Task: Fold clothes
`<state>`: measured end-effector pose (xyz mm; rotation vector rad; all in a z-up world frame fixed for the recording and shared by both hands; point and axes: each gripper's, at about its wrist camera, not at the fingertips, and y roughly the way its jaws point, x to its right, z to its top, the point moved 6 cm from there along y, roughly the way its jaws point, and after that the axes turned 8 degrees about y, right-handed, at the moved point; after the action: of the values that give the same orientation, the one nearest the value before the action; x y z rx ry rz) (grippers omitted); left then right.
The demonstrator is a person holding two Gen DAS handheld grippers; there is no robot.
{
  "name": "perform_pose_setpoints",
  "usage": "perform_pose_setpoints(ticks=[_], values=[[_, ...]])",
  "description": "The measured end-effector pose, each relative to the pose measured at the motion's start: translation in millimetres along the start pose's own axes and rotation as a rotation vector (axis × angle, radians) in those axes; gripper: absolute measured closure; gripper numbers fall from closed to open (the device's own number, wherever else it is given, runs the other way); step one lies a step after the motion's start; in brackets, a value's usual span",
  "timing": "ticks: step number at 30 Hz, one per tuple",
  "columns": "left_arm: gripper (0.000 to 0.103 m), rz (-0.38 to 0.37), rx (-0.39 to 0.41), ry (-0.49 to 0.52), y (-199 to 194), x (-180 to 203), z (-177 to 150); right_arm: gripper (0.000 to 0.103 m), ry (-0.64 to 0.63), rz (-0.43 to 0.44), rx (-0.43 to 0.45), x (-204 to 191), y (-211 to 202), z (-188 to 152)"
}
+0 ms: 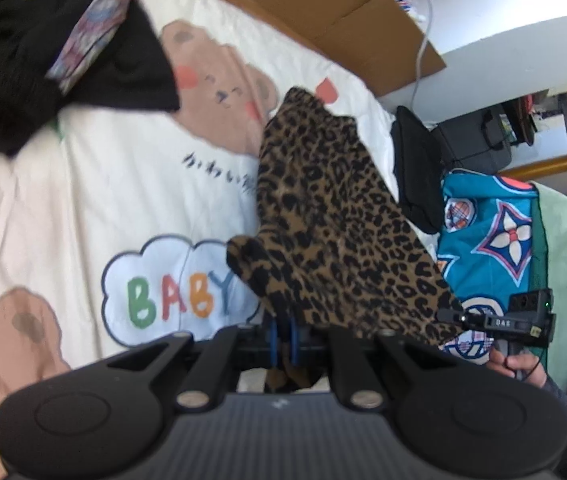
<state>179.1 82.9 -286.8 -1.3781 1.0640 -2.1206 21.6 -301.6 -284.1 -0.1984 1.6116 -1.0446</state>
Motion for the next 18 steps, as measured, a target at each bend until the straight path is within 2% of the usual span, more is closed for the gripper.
perform_pose_setpoints(ticks=[7,13,16,18], values=[[0.097,0.063,-0.060,0.011,-7.1,2.5,12.5,0.097,-0.019,-0.021,-0.030,-19.3,-12.0,-0.9],[0.097,0.074,-0.107,0.028,-13.3,4.6,-3.0,0.097,-0.013,-0.015,-0.089,-16.3,-6.6,-17.2],[0.097,0.072,-0.116,0.004,-13.7,-3.9,-11.3,0.097,0.043,0.006,-0.107,-6.1,1.0,-28.4],[0.097,0.072,-0.115,-0.013,-12.7,-8.7,-15.7,0.097,0.037,-0.004,-0.130,-2.1,6.3,-34.3]])
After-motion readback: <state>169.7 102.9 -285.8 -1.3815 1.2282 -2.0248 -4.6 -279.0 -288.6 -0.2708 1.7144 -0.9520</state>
